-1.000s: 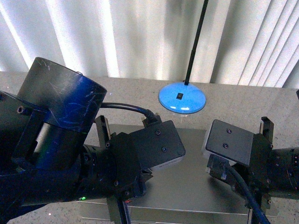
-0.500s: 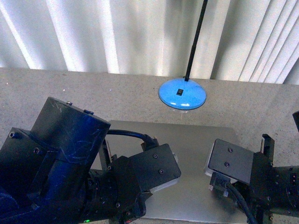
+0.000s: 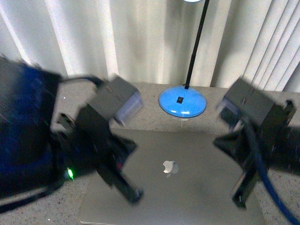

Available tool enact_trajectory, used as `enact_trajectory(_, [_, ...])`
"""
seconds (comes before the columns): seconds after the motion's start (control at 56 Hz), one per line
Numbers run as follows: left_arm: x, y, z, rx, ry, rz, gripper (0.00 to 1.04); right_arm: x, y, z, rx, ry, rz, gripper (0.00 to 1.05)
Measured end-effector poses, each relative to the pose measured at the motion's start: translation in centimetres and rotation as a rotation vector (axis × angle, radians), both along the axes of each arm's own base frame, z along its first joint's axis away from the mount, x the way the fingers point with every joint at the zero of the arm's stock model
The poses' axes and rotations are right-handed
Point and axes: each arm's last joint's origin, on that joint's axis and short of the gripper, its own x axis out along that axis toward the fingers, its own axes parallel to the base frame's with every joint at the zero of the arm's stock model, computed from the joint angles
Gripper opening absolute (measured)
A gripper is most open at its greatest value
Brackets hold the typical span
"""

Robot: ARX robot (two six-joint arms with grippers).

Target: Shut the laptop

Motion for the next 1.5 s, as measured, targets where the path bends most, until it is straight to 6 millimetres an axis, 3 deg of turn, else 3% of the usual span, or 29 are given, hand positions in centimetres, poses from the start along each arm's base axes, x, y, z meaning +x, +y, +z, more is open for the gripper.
enact_trajectory(0.107, [0.9, 1.5, 2.0, -0.151, 0.008, 0.200, 0.25, 0.9, -0.3, 2.2, 0.132, -0.020, -0.128, 0.25])
enact_trajectory(0.214, [0.9, 1.8, 1.9, -0.239, 0.074, 0.266, 0.48, 0.9, -0.5, 2.1, 0.205, 0.034, -0.189, 0.48])
enact_trajectory(0.357, [0.7, 1.4, 1.7, -0.257, 0.073, 0.268, 0.64, 0.9, -0.4, 2.0, 0.225, 0.043, -0.219, 0.65])
enact_trajectory(0.446, [0.3, 1.8, 1.3, -0.248, -0.071, 0.402, 0.52, 0.6, -0.5, 1.4, 0.243, -0.052, -0.357, 0.56])
enact_trajectory(0.571, [-1.6, 4.1, 1.1, -0.252, -0.226, 0.579, 0.32, -1.6, -1.9, 0.6, 0.302, -0.193, -0.582, 0.35])
enact_trajectory(0.679, [-2.9, 6.1, 2.6, -0.302, -0.342, 0.668, 0.15, -3.5, -3.3, 2.4, 0.393, -0.364, -0.686, 0.19])
enact_trajectory(0.732, [-3.9, 6.9, 3.4, -0.334, -0.386, 0.676, 0.03, -4.6, -4.0, 3.9, 0.450, -0.445, -0.696, 0.05])
enact_trajectory(0.946, [-8.4, 10.0, 5.0, -0.338, -0.418, 0.681, 0.04, -8.5, -5.6, 5.0, 0.470, -0.455, -0.711, 0.03])
enact_trajectory(1.5, [-13.6, 13.1, 7.9, -0.347, -0.446, 0.681, 0.04, -13.8, -7.6, 7.4, 0.485, -0.465, -0.704, 0.03])
